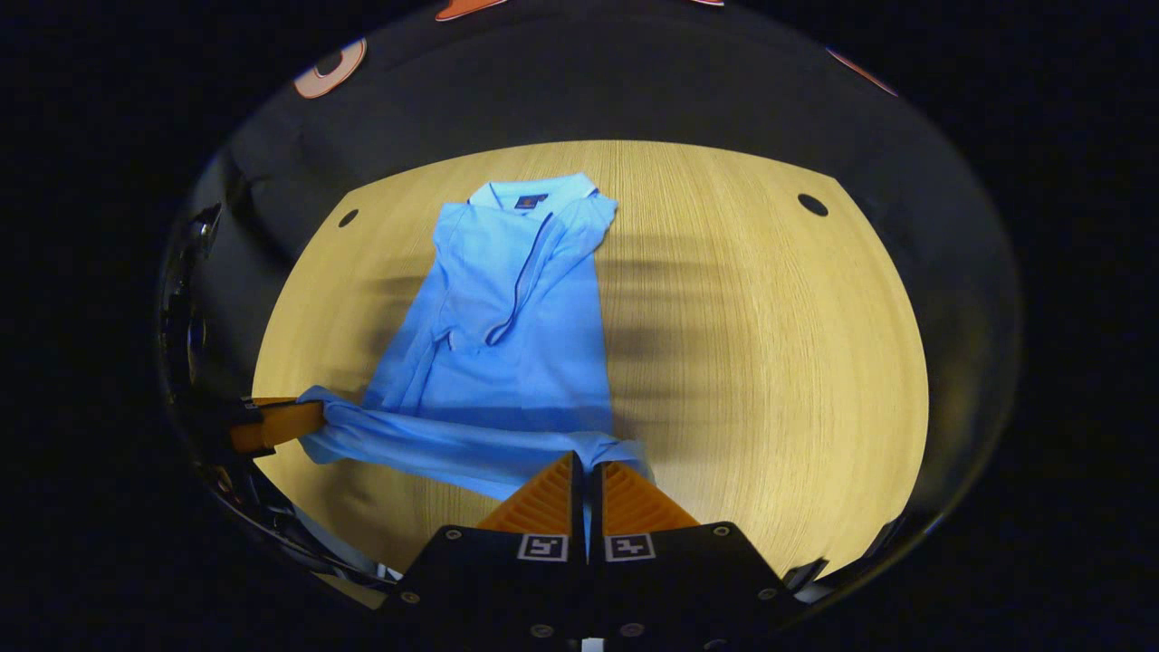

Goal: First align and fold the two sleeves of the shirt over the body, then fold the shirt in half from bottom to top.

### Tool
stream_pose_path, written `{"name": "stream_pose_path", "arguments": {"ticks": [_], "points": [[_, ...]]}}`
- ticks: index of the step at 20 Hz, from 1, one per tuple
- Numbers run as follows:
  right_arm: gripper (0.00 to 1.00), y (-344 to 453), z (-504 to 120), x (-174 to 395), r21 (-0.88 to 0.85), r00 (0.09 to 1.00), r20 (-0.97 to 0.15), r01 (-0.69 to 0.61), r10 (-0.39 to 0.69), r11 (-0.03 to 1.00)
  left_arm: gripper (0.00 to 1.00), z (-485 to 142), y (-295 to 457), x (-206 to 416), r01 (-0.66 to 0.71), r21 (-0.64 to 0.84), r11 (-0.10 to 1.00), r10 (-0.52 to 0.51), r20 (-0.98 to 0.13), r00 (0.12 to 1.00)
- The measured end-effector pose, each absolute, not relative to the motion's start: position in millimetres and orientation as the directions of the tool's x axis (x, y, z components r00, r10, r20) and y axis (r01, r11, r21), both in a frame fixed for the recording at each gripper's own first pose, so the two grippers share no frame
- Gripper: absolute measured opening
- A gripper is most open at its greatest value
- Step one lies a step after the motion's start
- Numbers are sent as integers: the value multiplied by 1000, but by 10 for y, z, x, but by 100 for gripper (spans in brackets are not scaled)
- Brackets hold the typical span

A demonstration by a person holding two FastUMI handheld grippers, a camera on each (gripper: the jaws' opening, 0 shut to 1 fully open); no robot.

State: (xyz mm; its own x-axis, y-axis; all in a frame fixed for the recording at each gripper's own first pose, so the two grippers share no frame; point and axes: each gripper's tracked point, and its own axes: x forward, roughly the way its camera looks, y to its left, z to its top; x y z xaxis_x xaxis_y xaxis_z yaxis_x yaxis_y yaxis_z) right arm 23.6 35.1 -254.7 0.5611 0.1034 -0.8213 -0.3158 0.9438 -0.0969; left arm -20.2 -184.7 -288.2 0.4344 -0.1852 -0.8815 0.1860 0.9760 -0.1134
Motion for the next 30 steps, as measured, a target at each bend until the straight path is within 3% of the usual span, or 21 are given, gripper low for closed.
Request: {"name": "stream_pose_path", "arguments": {"ticks": [16,25,27,28,29,30], "points": [[1,730,-2016,1866,-77,651,-742,-321,160,944,12,-2567,-2079,1725,177,-44,983,-135,-824,551],[2,692,-2459,2449,-72,651,-747,-276,132,959,12,-2834,-2166,2363,177,34,984,-81,-793,604],[8,689,-2466,2535,-95,676,-728,-271,120,958,18,-2869,-2127,2454,168,74,983,-49,-774,632],[15,669,-2460,2565,-103,688,-717,-265,113,959,31,-2846,-2112,2494,168,85,982,-44,-763,645],[16,654,-2435,2566,-102,692,-713,-259,111,960,43,-2802,-2112,2518,167,81,983,-50,-753,657],[34,641,-2421,2556,-97,691,-714,-255,112,962,56,-2725,-2072,2541,157,92,983,-39,-735,677]]}}
